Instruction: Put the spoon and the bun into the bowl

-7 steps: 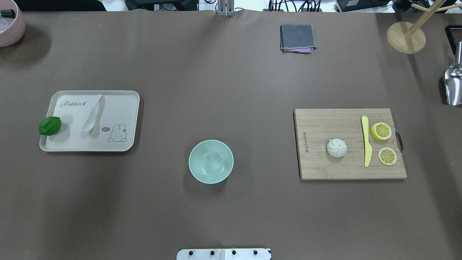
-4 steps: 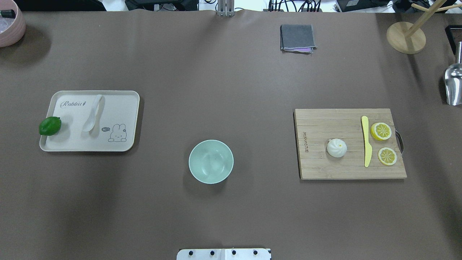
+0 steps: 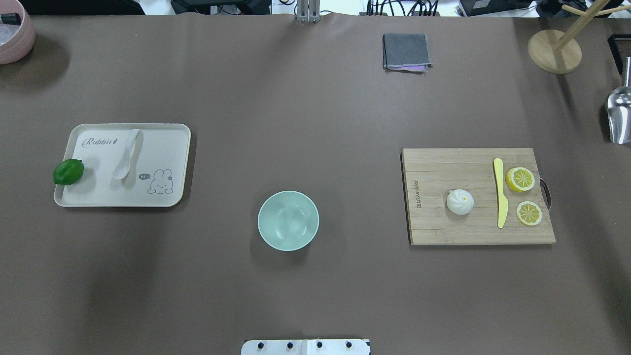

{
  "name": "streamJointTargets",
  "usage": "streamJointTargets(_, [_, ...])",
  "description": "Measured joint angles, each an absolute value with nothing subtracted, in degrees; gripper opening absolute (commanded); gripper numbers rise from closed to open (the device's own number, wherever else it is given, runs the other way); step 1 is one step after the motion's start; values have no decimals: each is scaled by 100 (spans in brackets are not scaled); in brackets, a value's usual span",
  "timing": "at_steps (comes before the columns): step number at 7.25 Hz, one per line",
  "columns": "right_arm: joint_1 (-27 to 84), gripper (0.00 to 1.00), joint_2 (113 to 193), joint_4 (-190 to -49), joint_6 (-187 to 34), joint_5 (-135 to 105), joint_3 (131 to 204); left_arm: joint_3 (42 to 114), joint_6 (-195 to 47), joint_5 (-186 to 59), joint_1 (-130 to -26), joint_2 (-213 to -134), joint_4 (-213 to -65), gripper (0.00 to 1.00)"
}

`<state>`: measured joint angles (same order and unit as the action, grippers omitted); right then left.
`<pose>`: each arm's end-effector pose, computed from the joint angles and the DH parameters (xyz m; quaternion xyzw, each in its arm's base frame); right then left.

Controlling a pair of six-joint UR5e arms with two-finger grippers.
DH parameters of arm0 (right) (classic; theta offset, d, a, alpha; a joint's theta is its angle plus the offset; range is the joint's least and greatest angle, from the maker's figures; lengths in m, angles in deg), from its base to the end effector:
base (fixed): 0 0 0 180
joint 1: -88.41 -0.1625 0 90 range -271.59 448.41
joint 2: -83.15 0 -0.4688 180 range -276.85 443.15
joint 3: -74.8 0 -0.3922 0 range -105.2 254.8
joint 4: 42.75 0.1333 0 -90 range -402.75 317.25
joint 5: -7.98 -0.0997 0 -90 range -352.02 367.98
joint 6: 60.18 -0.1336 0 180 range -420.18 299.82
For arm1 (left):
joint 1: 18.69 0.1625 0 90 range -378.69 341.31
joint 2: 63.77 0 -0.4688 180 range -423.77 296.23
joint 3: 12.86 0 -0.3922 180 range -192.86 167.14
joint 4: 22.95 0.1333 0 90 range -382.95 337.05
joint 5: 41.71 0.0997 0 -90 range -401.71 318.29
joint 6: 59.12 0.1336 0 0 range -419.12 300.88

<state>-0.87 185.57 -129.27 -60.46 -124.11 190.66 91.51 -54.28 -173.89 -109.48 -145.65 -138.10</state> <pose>0.0387 -0.4054 0.5950 0.1342 -0.3564 -0.0564 0.9229 -0.0499 -0.4597 0.6165 0.2692 0.3336 0.1290 0.8942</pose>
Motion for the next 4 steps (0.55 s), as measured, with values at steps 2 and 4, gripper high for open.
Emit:
streamJointTargets(2, [251,100,18485,-12672,-6458,-12445,19025,9069,-6149,-17396,-10386,-14839,-14029,99])
streamJointTargets(4, [992,100,18177,-12504,-7515,-12384,19005,8922,-7335,-17372,-9681,-15135,-14158,98])
